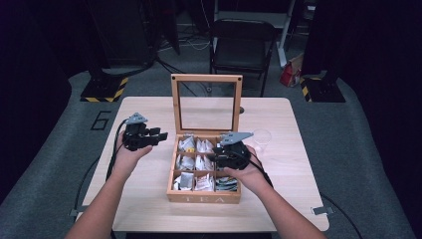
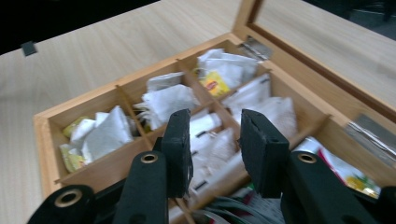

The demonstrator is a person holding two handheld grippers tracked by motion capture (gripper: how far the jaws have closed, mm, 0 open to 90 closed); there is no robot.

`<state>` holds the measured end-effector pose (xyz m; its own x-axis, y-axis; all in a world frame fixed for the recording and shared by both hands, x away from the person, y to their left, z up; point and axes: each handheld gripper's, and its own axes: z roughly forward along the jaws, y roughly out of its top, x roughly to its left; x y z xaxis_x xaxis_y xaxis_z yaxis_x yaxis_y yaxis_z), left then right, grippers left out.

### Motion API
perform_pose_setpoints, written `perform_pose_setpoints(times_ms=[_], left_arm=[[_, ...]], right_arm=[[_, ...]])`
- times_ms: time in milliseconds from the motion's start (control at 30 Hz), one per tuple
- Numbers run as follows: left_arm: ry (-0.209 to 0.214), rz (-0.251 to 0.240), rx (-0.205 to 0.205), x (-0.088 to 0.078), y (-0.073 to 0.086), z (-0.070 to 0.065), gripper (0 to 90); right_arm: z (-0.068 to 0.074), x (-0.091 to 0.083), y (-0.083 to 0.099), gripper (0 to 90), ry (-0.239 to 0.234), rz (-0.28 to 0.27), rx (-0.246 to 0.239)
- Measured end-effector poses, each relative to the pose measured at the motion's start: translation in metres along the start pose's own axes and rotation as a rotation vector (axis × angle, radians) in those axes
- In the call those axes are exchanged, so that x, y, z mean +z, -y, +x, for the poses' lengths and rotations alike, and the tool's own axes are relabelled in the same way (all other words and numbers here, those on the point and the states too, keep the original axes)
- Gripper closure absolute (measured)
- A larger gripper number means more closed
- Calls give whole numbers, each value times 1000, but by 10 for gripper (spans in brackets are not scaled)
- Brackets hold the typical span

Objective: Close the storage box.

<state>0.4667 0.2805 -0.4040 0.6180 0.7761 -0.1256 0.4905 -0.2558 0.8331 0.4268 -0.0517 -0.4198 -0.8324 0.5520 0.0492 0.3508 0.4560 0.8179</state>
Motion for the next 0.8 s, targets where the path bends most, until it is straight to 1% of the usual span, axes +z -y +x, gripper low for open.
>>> perform_pose_setpoints(times_ms=[67, 167, 233, 267, 400, 433, 533, 600, 667, 700, 800], left_arm=[[6, 5, 7, -1, 0, -1, 551], [3, 0, 5, -2, 0, -2, 550], [6, 0, 6, -3, 0, -2, 550], [4, 0, 5, -3, 0, -2, 550], [8, -3, -3, -4, 0, -2, 551], [11, -2, -5, -4, 1, -2, 550], [19, -9, -7, -4, 2, -2, 551], [21, -12, -13, -4, 3, -1, 551], [19, -17, -20, -3, 5, 0, 551], [18, -14, -21, -4, 6, 0, 551], [18, -14, -20, -3, 7, 0, 551]], right_arm=[[4, 4, -2, 630, -15, 4, -9], [10, 9, -4, 633, -35, 9, -7], [15, 14, -5, 637, -49, 21, -18], [15, 14, -5, 637, -49, 21, -18], [20, 20, -6, 650, -74, 32, -27], [20, 22, -6, 651, -83, 32, -43], [24, 26, -6, 656, -97, 43, -34], [25, 29, -6, 657, -115, 54, -60], [28, 31, -6, 661, -128, 64, -67], [30, 34, -7, 662, -139, 66, -82], [33, 37, -7, 662, -149, 70, -79]])
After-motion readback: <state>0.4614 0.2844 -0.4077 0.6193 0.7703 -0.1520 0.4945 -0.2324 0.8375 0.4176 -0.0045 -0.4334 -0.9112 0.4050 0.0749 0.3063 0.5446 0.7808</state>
